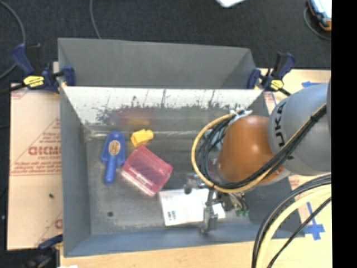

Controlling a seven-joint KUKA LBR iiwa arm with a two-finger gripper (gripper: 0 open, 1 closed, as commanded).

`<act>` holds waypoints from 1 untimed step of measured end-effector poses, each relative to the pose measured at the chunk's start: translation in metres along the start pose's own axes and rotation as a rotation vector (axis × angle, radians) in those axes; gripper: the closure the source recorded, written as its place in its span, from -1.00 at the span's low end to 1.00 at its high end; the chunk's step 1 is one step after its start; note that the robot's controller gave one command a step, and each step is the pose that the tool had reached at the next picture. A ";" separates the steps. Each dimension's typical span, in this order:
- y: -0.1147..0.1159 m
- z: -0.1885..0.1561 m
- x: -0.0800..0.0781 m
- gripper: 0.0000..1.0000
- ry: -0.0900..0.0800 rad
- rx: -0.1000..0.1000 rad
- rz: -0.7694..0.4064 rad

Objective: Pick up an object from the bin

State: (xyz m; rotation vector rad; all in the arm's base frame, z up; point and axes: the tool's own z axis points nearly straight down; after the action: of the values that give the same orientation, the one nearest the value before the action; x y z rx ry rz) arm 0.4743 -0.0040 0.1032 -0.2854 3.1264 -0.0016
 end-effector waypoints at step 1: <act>-0.145 -0.050 -0.065 -1.00 -0.004 0.001 0.268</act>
Offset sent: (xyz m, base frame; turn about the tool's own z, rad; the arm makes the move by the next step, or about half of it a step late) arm -0.0008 -0.0092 0.0068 0.0806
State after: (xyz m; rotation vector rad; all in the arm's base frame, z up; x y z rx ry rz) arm 0.5645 -0.1343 0.1535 0.1345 3.1324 -0.0024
